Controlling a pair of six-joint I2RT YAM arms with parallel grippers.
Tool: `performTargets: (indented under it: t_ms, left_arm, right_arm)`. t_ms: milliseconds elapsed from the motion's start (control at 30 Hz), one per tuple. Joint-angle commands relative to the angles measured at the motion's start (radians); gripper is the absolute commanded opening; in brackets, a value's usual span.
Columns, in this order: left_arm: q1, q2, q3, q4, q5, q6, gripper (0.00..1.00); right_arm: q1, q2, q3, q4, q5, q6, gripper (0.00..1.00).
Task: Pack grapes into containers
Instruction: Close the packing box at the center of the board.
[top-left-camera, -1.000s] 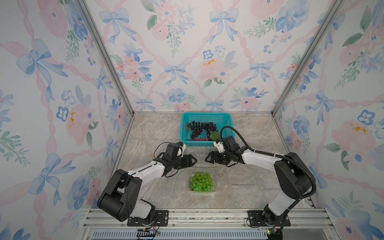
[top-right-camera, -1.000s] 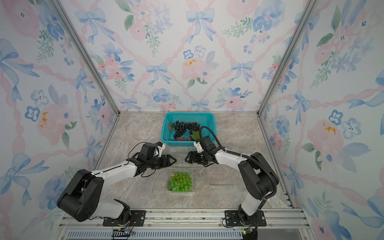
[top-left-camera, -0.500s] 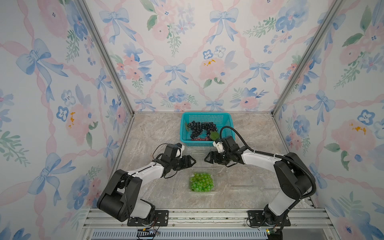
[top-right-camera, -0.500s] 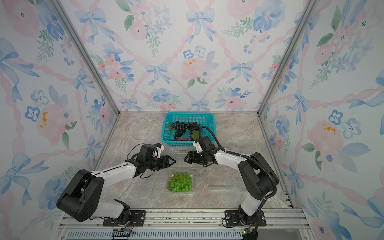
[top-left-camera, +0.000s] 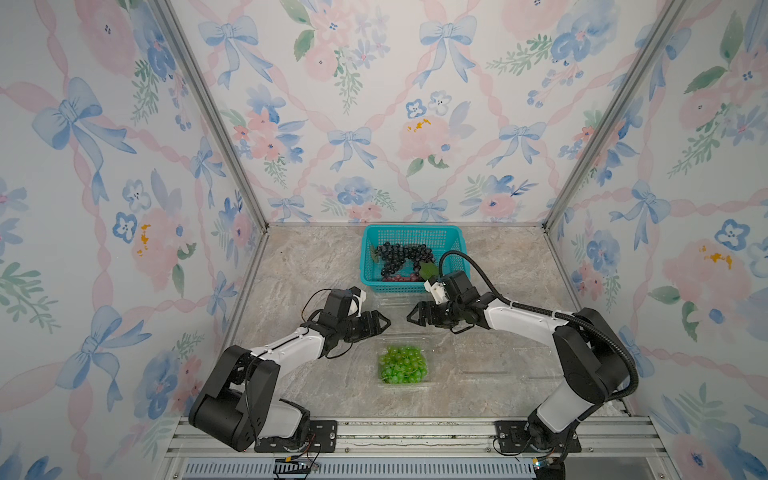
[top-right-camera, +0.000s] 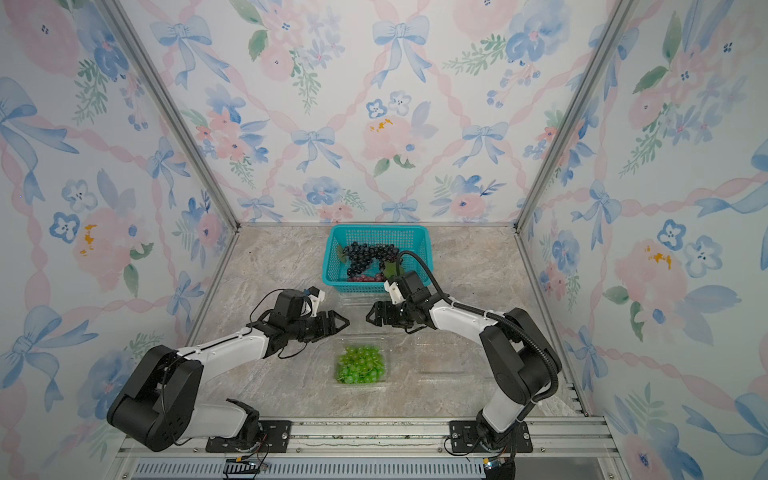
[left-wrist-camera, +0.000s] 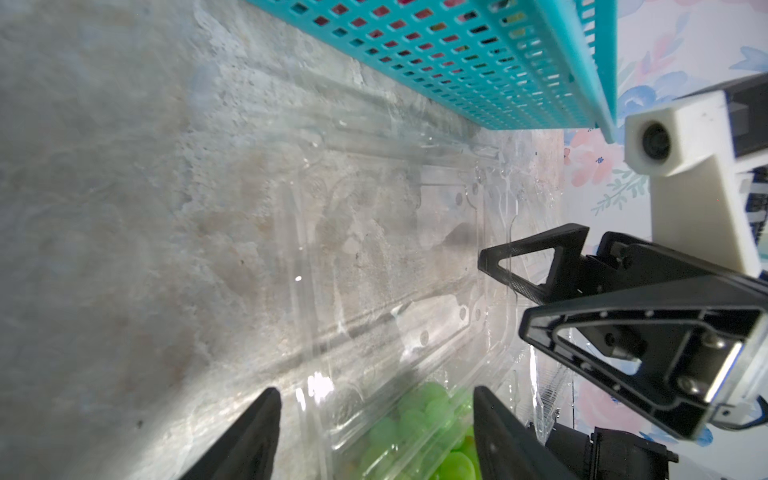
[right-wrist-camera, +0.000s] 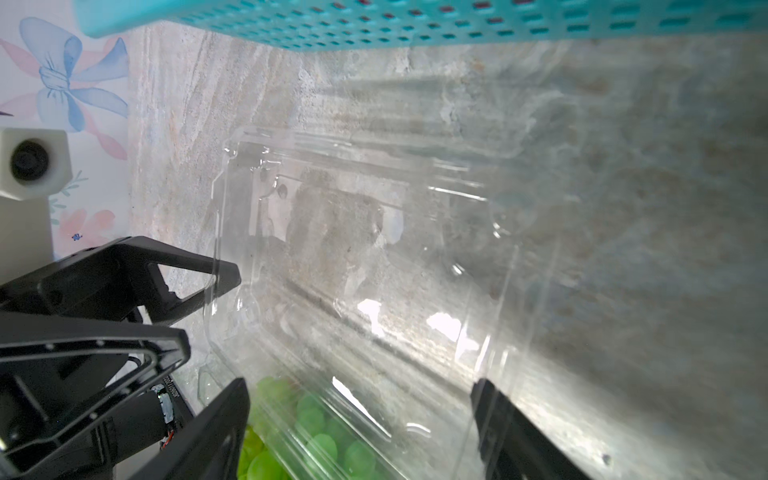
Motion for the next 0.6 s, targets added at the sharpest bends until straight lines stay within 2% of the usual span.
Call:
performTargets:
  t_ms: [0, 200, 567]
  left_arm:
    - [-0.007, -0.002, 0.009, 0.069, 0.045, -0.039, 0.74]
    - [-0.007, -0.022, 0.028, 0.139, 0.090, -0.104, 0.74]
    - [-0.023, 0.003, 0.125, 0.192, 0.068, -0.141, 0.75]
  right_arm:
    - [0.013, -0.029, 0.027, 0.003, -0.017, 0.011, 0.83]
    - [0.018, -0.075, 0.013, 0.010, -0.014, 0.017, 0.84]
    - [-0.004, -0.158, -0.016, -0.003, -0.009, -0.003, 0.86]
